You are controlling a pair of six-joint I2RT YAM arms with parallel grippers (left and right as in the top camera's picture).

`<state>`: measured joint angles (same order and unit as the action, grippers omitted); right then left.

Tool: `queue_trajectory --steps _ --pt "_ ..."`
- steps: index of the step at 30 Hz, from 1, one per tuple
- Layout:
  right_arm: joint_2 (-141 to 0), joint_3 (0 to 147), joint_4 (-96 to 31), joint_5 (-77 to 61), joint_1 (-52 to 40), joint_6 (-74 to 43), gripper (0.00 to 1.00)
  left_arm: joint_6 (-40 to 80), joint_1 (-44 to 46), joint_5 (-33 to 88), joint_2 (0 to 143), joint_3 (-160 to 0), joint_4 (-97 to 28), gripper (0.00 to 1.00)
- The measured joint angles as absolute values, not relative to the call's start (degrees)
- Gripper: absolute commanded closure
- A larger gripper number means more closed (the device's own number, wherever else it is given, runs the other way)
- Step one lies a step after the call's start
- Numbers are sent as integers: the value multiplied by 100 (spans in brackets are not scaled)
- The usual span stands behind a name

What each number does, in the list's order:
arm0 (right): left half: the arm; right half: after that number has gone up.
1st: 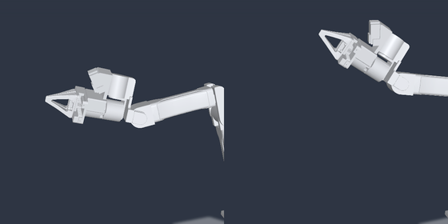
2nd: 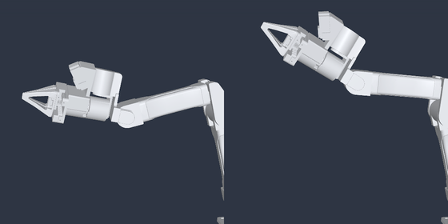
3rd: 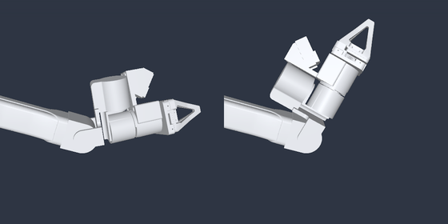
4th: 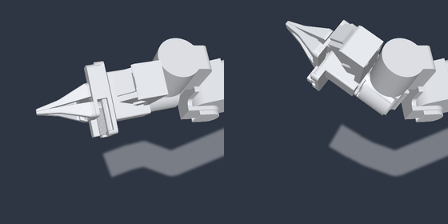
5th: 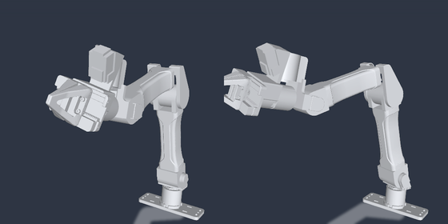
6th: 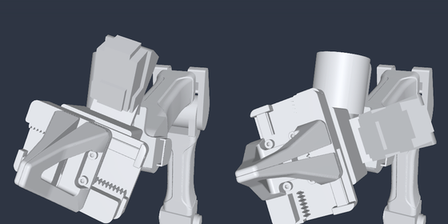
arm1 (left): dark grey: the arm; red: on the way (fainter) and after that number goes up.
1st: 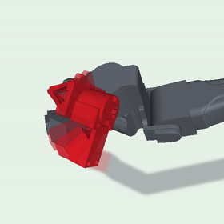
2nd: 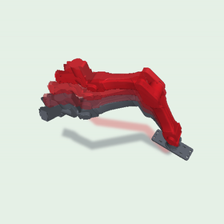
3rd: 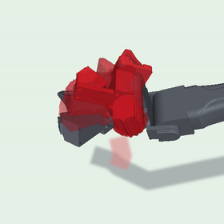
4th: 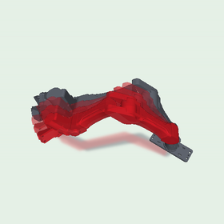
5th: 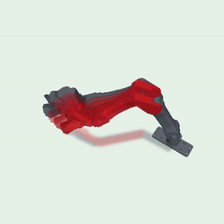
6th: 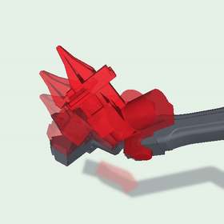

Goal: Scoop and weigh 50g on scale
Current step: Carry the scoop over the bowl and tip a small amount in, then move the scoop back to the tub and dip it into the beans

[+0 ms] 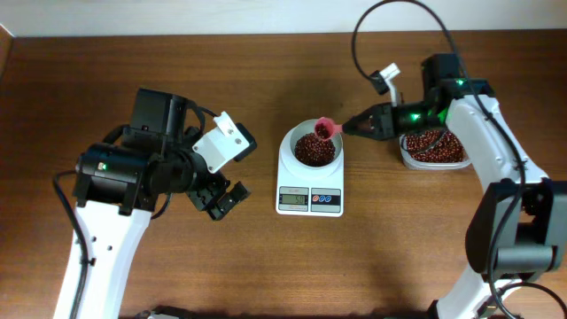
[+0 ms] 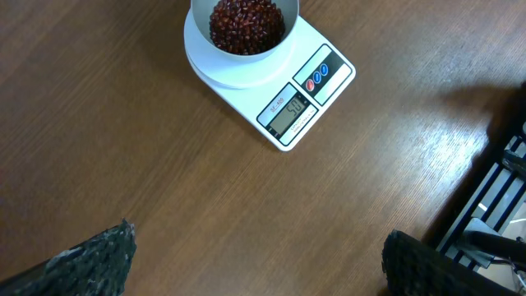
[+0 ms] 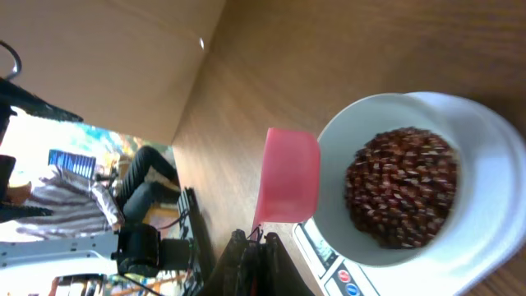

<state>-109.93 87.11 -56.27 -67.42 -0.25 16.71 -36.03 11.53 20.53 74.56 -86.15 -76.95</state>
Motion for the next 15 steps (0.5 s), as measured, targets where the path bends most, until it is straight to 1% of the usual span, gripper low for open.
queue_trajectory --steps 9,15 --pt "-10993 8711 -5631 -6851 972 1667 96 -3603 1153 2053 7456 -8615 -7695 1" --pt "-10993 8713 -5876 -6851 1935 1826 96 -3603 1153 2056 7456 -8615 -7695 1"
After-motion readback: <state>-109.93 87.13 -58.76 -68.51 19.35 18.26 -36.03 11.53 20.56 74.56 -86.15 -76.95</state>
